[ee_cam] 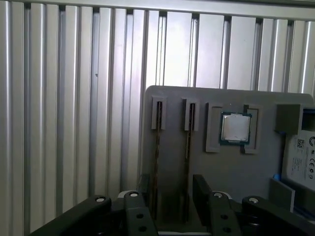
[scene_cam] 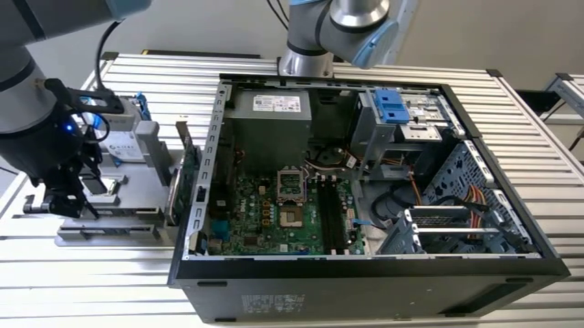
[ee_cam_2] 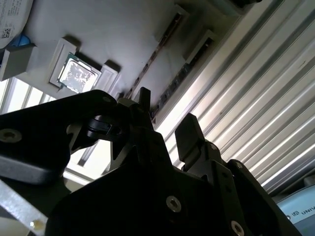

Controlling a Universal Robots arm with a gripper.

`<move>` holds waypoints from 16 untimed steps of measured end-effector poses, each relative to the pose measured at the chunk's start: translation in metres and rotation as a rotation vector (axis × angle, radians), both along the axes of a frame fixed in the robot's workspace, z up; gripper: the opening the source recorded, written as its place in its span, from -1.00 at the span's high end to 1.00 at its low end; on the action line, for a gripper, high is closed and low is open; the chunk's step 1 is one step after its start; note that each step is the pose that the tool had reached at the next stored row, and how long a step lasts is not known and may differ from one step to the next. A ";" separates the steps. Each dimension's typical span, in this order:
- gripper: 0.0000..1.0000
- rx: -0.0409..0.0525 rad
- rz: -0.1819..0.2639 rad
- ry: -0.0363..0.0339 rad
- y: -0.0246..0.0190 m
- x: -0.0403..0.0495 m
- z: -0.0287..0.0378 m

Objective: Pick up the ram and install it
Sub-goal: 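Pick up the ram and move it above insertion slot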

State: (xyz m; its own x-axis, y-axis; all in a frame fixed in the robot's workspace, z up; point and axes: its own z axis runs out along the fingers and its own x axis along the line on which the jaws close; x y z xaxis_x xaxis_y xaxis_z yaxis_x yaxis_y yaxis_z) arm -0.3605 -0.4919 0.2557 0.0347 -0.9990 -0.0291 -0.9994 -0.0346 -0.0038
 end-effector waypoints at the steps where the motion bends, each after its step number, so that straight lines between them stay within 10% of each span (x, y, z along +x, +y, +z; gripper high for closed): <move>1: -1.00 0.0000 0.000 0.0000 -0.0002 0.0001 -0.0008; 16: -1.00 -0.0001 0.000 -0.0032 -0.0010 0.0001 -0.0158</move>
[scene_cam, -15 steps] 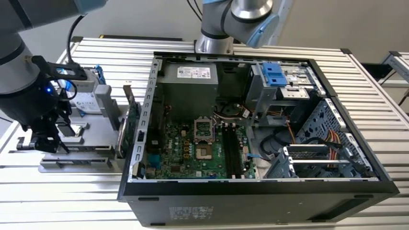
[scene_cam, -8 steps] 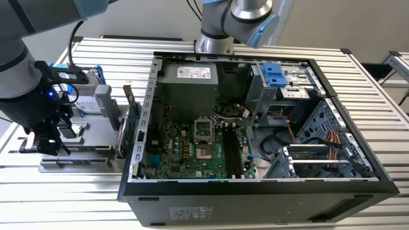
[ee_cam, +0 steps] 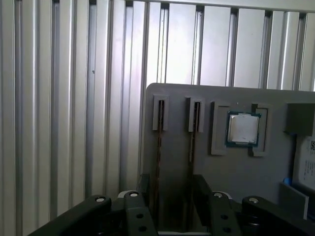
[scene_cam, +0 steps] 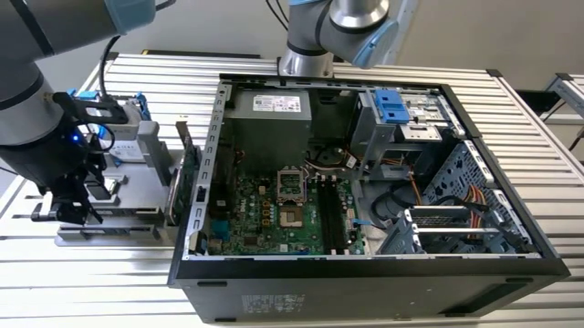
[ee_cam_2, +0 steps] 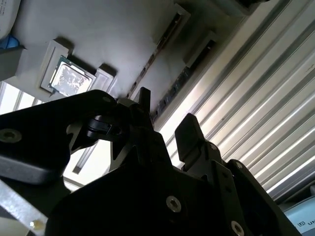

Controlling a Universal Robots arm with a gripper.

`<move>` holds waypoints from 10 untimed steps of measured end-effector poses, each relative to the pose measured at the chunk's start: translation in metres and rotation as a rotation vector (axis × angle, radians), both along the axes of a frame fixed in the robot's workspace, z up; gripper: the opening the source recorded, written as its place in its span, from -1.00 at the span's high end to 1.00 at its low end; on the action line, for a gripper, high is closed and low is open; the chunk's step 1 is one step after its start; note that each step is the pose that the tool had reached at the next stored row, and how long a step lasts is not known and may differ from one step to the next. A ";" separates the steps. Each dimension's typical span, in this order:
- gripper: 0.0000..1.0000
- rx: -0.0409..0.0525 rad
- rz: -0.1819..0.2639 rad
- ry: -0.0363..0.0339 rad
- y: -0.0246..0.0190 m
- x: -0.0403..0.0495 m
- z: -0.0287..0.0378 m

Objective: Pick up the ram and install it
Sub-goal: 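Pick up the ram and move it above insertion slot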

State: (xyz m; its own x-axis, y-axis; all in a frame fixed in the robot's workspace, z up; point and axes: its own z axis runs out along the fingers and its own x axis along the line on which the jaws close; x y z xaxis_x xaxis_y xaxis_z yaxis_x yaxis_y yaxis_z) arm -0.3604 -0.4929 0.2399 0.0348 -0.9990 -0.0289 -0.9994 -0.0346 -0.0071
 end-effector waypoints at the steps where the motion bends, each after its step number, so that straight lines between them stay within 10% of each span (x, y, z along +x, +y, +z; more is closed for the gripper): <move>1: -1.00 0.0000 0.000 -0.0006 0.0000 0.0000 -0.0010; 10: -1.00 -0.0031 0.000 -0.0012 -0.0006 0.0000 -0.0071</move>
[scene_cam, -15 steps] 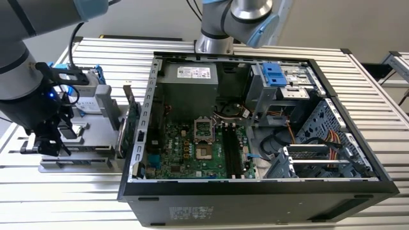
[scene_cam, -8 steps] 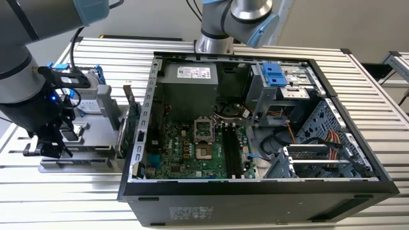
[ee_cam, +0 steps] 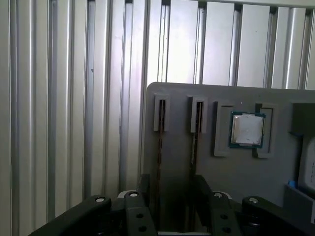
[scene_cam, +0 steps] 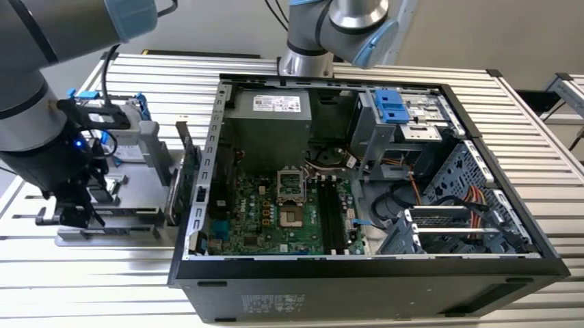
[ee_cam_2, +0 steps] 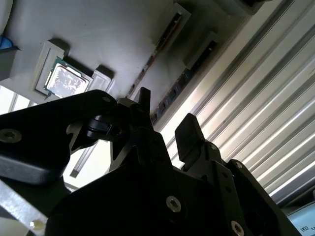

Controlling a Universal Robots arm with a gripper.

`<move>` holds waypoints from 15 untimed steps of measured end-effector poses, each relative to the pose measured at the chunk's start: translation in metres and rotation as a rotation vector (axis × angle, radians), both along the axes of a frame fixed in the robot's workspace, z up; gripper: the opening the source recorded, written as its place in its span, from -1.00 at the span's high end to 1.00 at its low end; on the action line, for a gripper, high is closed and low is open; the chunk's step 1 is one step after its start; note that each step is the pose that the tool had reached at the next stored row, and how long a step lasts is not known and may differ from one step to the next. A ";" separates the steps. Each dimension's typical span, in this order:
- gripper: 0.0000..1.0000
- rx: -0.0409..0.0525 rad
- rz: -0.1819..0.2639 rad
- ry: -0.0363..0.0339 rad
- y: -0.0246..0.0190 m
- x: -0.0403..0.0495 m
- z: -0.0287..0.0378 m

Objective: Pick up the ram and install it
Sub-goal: 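Pick up the ram and move it above insertion slot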

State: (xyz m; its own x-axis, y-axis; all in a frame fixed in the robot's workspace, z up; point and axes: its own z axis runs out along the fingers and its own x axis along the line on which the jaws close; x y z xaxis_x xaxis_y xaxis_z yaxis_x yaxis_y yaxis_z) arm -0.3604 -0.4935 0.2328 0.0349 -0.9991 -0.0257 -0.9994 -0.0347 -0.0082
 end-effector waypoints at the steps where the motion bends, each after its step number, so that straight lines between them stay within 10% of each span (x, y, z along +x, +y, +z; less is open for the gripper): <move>1: -1.00 -0.0010 0.000 0.0000 -0.0001 0.0000 -0.0005; 15: -1.00 -0.0037 0.000 0.0000 -0.0026 0.0000 -0.0099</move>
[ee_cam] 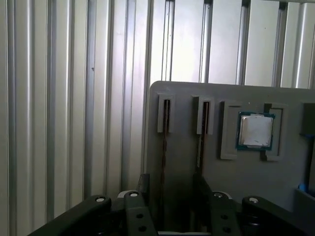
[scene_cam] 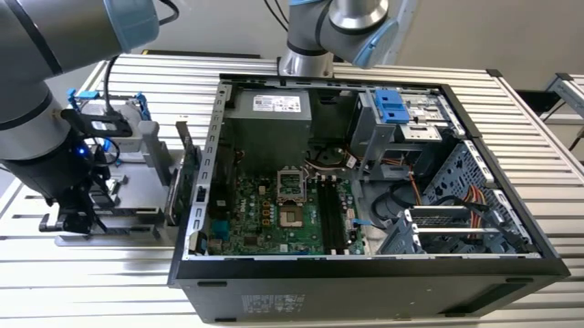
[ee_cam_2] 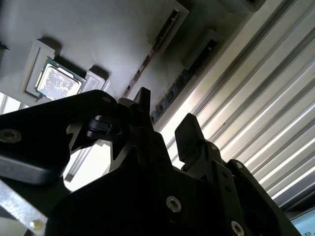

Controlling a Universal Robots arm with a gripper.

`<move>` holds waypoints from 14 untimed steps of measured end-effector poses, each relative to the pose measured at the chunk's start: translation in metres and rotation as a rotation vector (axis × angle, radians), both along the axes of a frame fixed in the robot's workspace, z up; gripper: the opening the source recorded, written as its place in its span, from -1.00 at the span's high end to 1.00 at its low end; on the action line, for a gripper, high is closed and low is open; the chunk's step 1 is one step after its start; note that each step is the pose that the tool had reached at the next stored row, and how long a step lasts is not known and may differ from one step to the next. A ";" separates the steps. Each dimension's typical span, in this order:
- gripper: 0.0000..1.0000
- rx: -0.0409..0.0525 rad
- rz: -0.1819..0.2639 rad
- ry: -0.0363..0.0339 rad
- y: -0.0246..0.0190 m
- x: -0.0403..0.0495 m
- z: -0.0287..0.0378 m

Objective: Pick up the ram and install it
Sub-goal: 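Pick up the ram and move it above insertion slot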

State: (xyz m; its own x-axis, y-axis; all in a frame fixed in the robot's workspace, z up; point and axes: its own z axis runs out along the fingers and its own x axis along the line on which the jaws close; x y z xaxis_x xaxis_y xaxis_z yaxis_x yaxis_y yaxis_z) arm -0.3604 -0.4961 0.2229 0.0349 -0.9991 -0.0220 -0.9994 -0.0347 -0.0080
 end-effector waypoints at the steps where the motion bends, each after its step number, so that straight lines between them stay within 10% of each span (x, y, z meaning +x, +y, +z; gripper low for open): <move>1: -1.00 0.0001 0.000 -0.0001 0.0000 0.0000 -0.0008; 14: -1.00 0.0000 0.000 0.0000 -0.0010 -0.0001 -0.0126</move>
State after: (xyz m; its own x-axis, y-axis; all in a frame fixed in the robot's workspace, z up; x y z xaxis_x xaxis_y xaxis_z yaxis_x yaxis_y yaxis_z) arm -0.3605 -0.4971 0.2103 0.0348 -0.9992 -0.0220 -0.9994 -0.0346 -0.0081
